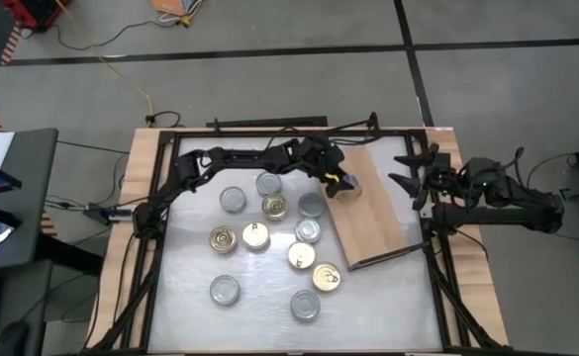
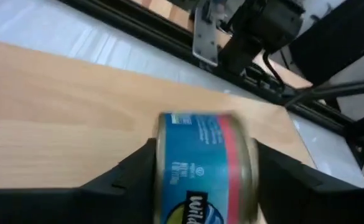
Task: Stack canned seafood by type on shelf
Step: Put the blue tuna can on the shelf
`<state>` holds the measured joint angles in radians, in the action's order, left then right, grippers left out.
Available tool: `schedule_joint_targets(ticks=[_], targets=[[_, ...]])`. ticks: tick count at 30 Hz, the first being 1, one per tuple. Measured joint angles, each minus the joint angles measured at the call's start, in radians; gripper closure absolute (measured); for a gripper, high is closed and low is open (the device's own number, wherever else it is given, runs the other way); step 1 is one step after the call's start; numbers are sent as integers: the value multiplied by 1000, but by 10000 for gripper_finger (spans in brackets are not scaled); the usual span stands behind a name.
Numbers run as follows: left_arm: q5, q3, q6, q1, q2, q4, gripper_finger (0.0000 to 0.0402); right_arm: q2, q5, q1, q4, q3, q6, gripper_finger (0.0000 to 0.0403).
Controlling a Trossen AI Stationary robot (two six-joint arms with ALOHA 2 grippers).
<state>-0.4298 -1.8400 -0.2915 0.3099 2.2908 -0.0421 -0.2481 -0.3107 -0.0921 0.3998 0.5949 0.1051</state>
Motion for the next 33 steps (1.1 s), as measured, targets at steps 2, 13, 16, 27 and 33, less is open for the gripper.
schedule_joint_targets(ticks=[2,13,16,27,33], targets=[[11,-1,3,2,-3,1,147,0,0,0,0,0,0,120],[-42,1,118,45,-17,28,96,0,13,0,0,0,0,120],[-35,1,273,39,-55,52,96,0,18,0,0,0,-3,120],[187,1,582,-55,-98,246,45,-1,20,0,-3,0,-8,120],[275,1,577,-56,-97,280,14,-25,21,0,-21,0,-8,120]])
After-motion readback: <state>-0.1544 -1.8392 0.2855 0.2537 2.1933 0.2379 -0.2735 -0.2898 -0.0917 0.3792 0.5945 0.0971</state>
